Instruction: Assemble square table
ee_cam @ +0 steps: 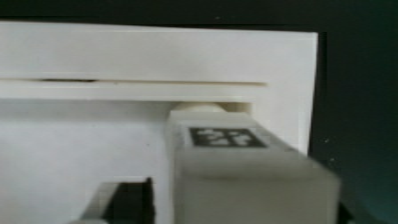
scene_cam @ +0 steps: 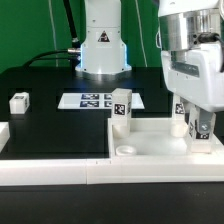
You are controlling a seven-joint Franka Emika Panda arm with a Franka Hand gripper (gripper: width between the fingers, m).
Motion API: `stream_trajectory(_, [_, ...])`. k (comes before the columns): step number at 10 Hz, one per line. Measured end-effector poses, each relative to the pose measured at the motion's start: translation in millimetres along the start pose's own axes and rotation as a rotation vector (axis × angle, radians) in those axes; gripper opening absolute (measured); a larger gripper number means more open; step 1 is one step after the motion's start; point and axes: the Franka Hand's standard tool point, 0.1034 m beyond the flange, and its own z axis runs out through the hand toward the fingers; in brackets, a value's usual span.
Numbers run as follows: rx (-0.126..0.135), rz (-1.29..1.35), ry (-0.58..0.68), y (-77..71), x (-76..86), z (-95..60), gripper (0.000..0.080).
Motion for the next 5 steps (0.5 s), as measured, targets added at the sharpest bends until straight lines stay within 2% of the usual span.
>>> stream_trajectory(1, [0.010,-0.240,0.005,-2.5,0.1,-1.9,0.0558])
stream_trajectory(2, [0.017,-0.437,0.004,-2.4,4.7,-1.4,0.0622])
stream_trajectory(5, [0.007,-0.601,0.012,-1.3,6.9,-0.2,0.0641])
